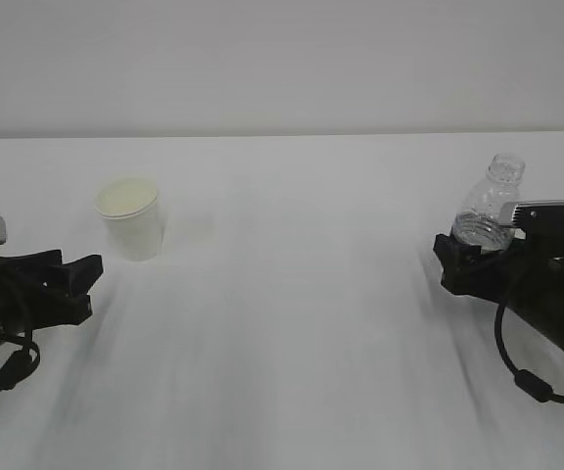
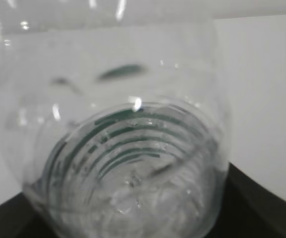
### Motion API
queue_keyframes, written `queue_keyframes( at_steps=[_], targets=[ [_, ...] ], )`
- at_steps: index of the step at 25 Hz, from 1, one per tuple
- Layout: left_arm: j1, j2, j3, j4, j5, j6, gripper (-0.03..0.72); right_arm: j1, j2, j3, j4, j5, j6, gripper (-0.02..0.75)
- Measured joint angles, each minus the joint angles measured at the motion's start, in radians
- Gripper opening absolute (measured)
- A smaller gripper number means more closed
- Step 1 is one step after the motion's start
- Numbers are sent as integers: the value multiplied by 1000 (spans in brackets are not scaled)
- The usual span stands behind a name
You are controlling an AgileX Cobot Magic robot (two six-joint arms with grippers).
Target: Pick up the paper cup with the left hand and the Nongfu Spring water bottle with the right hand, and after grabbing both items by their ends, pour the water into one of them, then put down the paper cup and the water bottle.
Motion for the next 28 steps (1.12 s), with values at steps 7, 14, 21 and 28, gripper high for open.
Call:
queue_keyframes(
  at_steps=[7,14,21,28],
  targets=[
    [0,0,0,0,0,0,393,0,0,0,-10,0,0,465],
    [0,0,0,0,0,0,391,0,0,0,-29,0,0,416],
    [0,0,0,0,0,0,388,0,0,0,-42,0,-27,410],
    [0,0,0,0,0,0,388,0,-20,26,-54,9,-48,409]
  ],
)
